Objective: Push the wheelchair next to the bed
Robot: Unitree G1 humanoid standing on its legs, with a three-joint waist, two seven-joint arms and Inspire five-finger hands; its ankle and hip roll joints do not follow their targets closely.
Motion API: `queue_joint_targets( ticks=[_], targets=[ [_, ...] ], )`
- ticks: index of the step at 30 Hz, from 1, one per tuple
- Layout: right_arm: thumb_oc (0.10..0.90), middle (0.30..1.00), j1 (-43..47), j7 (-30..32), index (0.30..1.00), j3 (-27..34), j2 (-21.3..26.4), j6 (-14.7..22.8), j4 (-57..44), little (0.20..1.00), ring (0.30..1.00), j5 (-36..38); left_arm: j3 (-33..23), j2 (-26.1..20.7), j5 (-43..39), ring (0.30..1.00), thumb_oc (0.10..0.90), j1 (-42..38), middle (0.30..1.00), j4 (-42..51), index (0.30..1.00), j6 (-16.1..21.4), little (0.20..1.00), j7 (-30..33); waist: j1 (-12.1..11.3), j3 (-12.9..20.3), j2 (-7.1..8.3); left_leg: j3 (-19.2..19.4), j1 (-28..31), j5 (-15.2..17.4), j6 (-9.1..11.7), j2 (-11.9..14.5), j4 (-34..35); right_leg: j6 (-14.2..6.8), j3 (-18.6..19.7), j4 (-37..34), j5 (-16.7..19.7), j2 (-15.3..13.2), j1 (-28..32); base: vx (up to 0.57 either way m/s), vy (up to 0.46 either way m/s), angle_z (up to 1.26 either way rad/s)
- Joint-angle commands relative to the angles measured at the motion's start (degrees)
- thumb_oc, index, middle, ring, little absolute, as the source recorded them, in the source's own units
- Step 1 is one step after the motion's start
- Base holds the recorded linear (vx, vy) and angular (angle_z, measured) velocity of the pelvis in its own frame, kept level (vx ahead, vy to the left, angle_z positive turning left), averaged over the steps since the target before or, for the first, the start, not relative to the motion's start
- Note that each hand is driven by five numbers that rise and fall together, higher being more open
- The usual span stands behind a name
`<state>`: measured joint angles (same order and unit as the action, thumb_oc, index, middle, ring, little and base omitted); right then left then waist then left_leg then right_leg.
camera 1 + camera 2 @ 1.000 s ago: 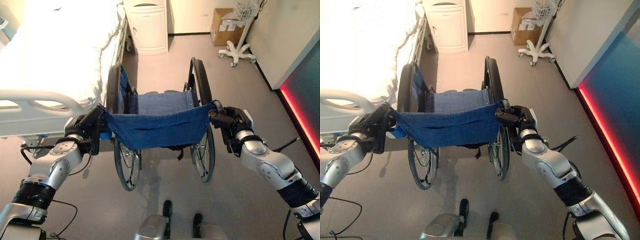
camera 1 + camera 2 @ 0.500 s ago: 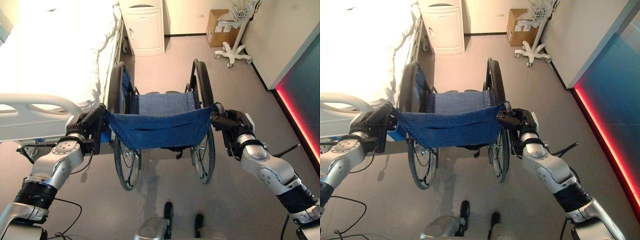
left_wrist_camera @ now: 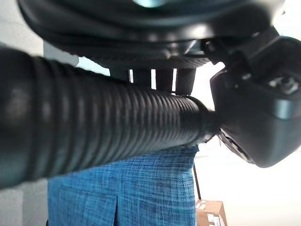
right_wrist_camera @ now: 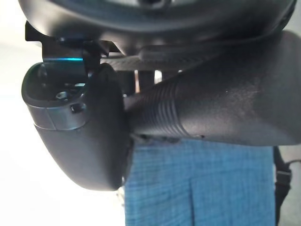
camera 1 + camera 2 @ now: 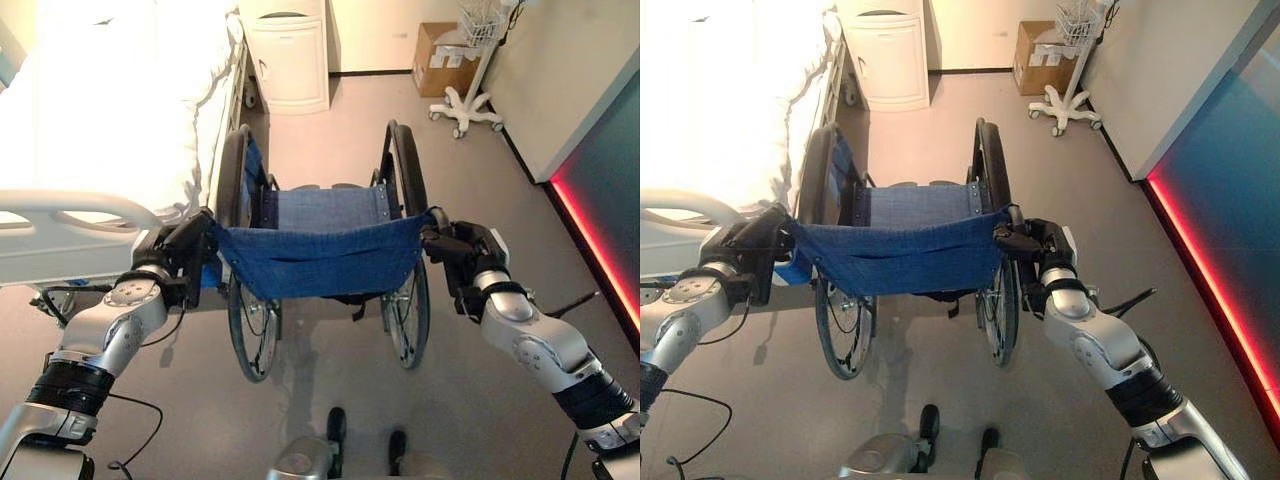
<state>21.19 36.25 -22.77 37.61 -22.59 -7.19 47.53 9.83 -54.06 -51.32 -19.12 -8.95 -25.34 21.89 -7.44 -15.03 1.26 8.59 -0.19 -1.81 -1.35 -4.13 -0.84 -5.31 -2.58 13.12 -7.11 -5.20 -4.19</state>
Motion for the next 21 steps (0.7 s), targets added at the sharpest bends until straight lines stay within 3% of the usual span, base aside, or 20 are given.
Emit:
queue_joint_targets(
  ticks=[1,3,7,13,16,19,20,21],
  targets=[
    [0.4,0.3,1.7,-2.7,0.3,-6.0,-9.4,9.3,-9.7,0.3,0.3,0.7,7.2,8.1,0.3,0.3,0.4,-14.8,0.3,9.0,0.3,1.7,0.3,-5.0,6.9,-0.9,-2.78,-9.7,-2.5,2.1,-1.4,-1.9,-9.3,1.3,-1.6,-1.3,7.4,2.5,0.6,0.25,-0.046,0.02],
    [0.4,0.3,1.3,-2.9,0.3,-5.4,-8.9,9.6,-9.4,0.3,0.3,0.1,7.5,8.2,-0.3,0.3,0.4,-14.8,0.3,8.3,0.3,1.7,0.3,-5.7,7.5,-0.8,-2.49,-9.8,-2.2,3.2,-1.2,-3.0,-10.6,1.1,-0.4,-5.7,9.6,1.8,1.4,0.2,-0.053,0.15],
    [0.4,0.3,1.1,-3.2,0.3,-4.2,-8.3,9.8,-9.5,0.3,0.3,-2.9,8.1,9.5,1.4,0.3,0.4,-14.8,0.3,6.2,0.3,2.7,0.3,-7.6,9.6,-1.2,-1.86,-8.4,-1.0,7.1,-0.9,-4.5,-14.4,-1.6,3.8,-14.1,16.4,-0.9,-0.4,0.21,-0.12,0.08],
    [0.4,0.3,0.4,-5.7,0.3,-2.3,-7.2,7.9,-9.7,0.3,0.3,-3.8,7.7,9.3,2.1,0.3,0.4,-13.7,0.3,4.9,0.3,2.0,0.3,-8.3,11.7,-1.1,-1.3,-9.2,3.5,10.3,-1.8,-3.6,-14.8,-3.4,7.2,-12.7,18.5,-1.3,-4.6,0.32,-0.202,0.23],
    [0.4,0.3,2.1,-6.5,0.3,-2.0,-6.8,6.7,-8.9,0.3,0.3,-3.3,6.7,9.7,2.8,0.3,0.4,-13.3,0.3,4.4,0.3,1.0,0.3,-8.5,10.9,-0.5,-0.57,-9.1,4.7,11.1,-1.6,-2.5,-15.3,-3.0,3.6,-11.7,17.6,-1.7,-4.0,0.36,-0.285,0.6],
    [0.4,0.3,5.2,-6.8,0.3,-2.5,-6.2,4.2,-7.7,0.3,0.3,-3.0,6.1,11.1,3.6,0.3,0.4,-12.5,0.3,2.7,0.3,1.9,0.3,-9.6,10.3,0.9,-0.12,-9.7,5.1,8.3,0.0,-0.2,-18.4,-0.5,0.9,-10.2,15.8,0.5,-2.9,0.36,-0.277,0.12],
    [0.4,0.3,5.7,-7.0,0.3,-2.7,-6.0,3.5,-7.2,0.3,0.3,-3.2,6.1,11.6,3.5,0.3,0.4,-12.3,0.3,2.5,0.3,2.2,0.3,-9.5,10.3,1.5,-0.23,-10.1,5.1,5.8,1.0,0.8,-20.1,0.6,-0.1,-9.9,15.2,1.4,-2.6,0.34,-0.257,0.07],
    [0.4,0.3,6.5,-7.2,0.3,-3.0,-5.7,2.9,-6.4,0.3,0.3,-3.2,6.3,12.3,3.8,0.3,0.4,-12.1,0.3,1.8,0.3,2.7,0.3,-9.5,10.2,2.3,-0.15,-10.8,4.3,0.5,2.7,1.9,-25.0,2.3,-1.4,-9.8,14.4,2.4,-1.8,0.31,-0.263,0.22]
  ],
)
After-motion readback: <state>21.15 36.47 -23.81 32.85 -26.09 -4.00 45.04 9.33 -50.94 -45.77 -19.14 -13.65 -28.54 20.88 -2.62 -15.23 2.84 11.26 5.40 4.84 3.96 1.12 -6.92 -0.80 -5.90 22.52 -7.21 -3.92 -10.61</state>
